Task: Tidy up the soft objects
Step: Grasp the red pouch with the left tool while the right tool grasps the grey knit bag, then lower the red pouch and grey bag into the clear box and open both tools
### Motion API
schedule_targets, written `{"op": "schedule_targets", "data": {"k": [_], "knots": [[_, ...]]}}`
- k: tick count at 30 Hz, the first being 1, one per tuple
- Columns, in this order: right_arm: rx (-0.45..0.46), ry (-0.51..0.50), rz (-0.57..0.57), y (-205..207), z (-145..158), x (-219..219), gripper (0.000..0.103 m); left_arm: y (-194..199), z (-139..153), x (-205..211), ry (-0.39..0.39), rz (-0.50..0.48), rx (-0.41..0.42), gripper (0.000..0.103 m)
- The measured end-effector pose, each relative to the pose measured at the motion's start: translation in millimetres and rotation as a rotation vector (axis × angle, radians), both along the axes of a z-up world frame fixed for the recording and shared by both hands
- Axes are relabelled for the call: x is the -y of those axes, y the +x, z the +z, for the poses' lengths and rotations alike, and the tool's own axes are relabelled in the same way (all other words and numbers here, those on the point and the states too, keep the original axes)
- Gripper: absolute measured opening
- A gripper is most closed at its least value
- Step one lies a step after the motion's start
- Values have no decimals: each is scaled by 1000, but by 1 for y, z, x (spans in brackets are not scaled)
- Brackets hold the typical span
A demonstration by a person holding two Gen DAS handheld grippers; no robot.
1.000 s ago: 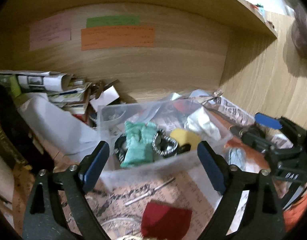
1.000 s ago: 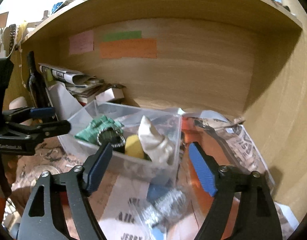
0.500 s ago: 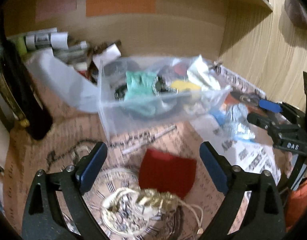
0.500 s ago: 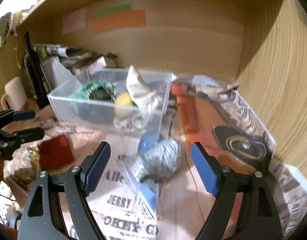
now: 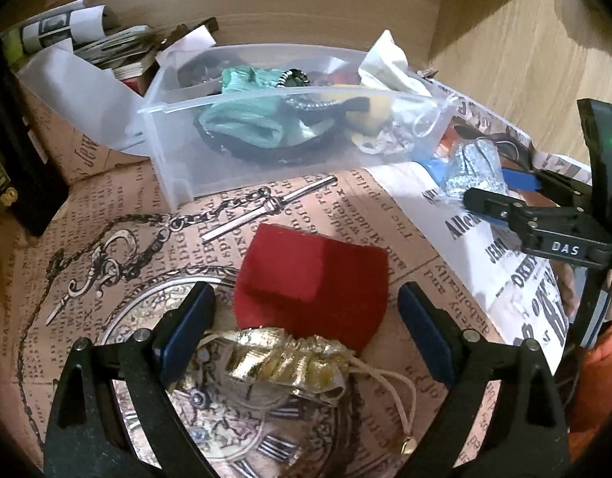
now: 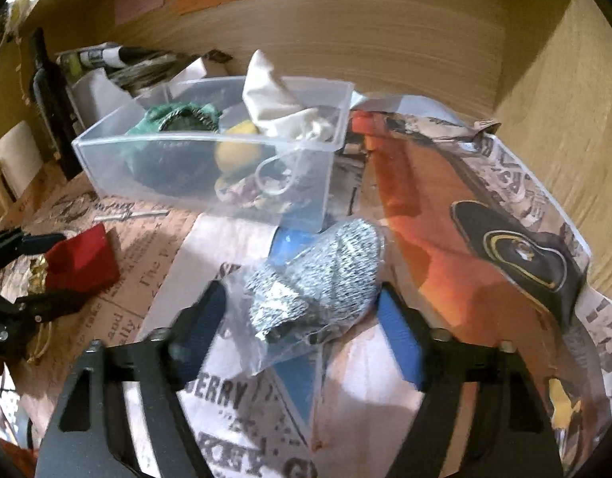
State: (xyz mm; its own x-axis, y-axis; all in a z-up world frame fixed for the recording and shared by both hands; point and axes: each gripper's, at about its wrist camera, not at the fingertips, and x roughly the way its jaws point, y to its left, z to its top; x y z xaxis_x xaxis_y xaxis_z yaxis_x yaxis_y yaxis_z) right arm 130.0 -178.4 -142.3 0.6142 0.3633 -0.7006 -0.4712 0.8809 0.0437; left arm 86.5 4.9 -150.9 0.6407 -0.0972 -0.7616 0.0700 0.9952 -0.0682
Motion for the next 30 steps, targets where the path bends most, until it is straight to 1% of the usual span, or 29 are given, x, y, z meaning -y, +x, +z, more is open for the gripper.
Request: {"op": "schedule_targets", "data": {"k": [1, 2, 3, 4, 5, 7, 9, 14, 16, 19, 22, 30], "knots": [[-5, -4, 3, 0, -2, -1, 57, 1, 0, 0, 3, 0, -1, 89], [-9, -7, 7, 0, -3, -2, 51, 2, -1, 1, 13, 7, -3, 83], [-6, -7, 9, -1, -3, -2, 46, 2, -3, 2, 28, 20, -1, 80], [-4, -4, 12, -2, -3, -2, 44, 3, -3, 3, 37, 22, 5, 77], [-3, 3, 14, -2, -3, -2, 40, 3, -3, 4, 41, 17, 9, 74], [-1, 18, 18, -4, -3, 0, 35, 3, -3, 6, 42, 13, 15, 69], [1, 29, 15, -5, -1, 0, 32, 2, -2, 5, 39, 13, 21, 63], [14, 58, 29, -11, 4, 1, 30, 0, -1, 1, 13, 9, 24, 48], [23, 69, 31, -13, 8, 1, 30, -1, 1, -1, 1, 2, 23, 39], [44, 86, 34, -18, 15, 2, 30, -3, 3, -2, -6, -2, 27, 35], [71, 97, 40, -23, 25, 1, 30, -5, 7, -5, -13, -1, 37, 34], [163, 125, 75, -33, 56, -9, 30, -11, 36, -10, -27, 15, 122, 34]]}}
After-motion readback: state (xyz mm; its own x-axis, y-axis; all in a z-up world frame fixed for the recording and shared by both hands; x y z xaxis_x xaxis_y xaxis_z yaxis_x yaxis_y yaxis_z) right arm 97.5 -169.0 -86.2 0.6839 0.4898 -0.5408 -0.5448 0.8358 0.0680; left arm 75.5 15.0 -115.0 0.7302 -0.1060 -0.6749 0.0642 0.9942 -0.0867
